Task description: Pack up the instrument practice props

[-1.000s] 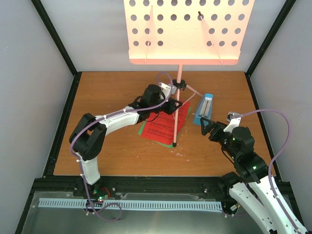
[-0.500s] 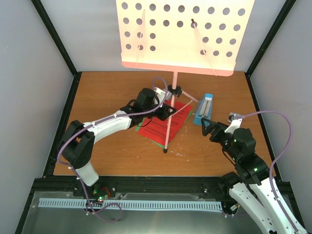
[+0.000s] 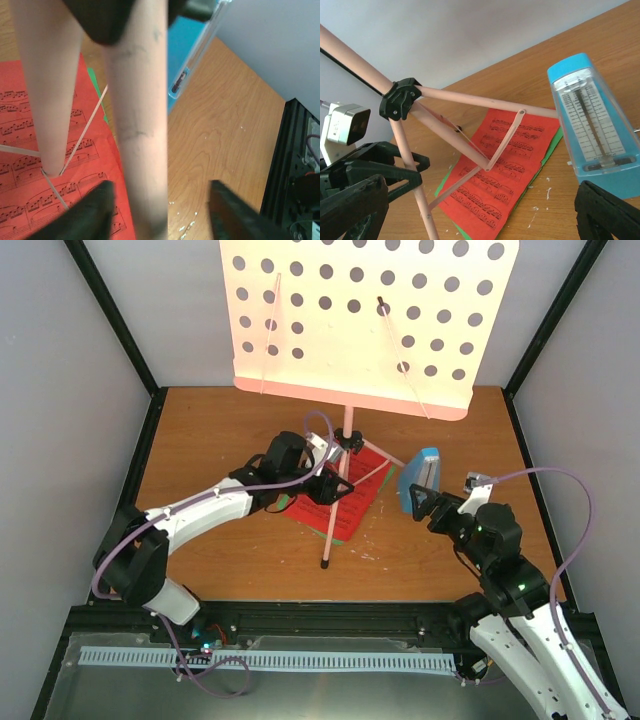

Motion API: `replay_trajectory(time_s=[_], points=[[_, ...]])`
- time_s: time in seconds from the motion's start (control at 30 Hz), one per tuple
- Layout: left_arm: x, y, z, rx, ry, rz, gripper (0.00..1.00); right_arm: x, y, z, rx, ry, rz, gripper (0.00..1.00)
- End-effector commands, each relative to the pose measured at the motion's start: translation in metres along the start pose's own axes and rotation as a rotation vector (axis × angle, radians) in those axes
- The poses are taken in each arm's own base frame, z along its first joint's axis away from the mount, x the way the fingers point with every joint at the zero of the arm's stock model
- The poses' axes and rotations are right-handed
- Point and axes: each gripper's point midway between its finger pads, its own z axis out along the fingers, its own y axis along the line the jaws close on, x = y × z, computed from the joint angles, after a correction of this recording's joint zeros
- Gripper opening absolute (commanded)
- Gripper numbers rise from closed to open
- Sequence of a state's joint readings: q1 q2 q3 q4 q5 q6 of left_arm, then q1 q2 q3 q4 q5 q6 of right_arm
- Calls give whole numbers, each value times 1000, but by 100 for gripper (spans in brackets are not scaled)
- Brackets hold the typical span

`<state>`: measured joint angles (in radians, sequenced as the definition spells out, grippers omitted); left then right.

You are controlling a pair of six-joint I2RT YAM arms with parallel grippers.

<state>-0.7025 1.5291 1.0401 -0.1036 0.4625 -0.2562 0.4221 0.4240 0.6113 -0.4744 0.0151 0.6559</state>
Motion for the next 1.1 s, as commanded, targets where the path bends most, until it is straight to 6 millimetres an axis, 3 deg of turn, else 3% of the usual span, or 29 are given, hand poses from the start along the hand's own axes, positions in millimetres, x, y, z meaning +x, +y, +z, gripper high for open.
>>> replay_trajectory(time_s=[0.0,0.1,0.2,0.43,0.67,0.8,0.97,1.07], points=[[-5,-16,-12,38,-8,48,66,2,11,3,-63,15,2,100],[-15,-17,-24,4,-40,59,89,0,23,5,-116,29,-14,100],[-21,-17,-44,-52,-79,64,99,-1,35,9,-163,50,-28,100],[-39,-16,-107,-70,-171,66,99,-3,77,34,-356,112,0,99],[-60,31,-181,-143,-301,-18,99,-6,100,71,-438,183,80,90],[-51,75,-195,-352,-319,-36,100,-7,102,95,-413,216,100,83],[-14,120,-199,-587,-312,-29,99,-7,107,118,-419,251,106,71],[-16,112,-199,-556,-325,-11,99,-4,105,131,-407,262,94,57]])
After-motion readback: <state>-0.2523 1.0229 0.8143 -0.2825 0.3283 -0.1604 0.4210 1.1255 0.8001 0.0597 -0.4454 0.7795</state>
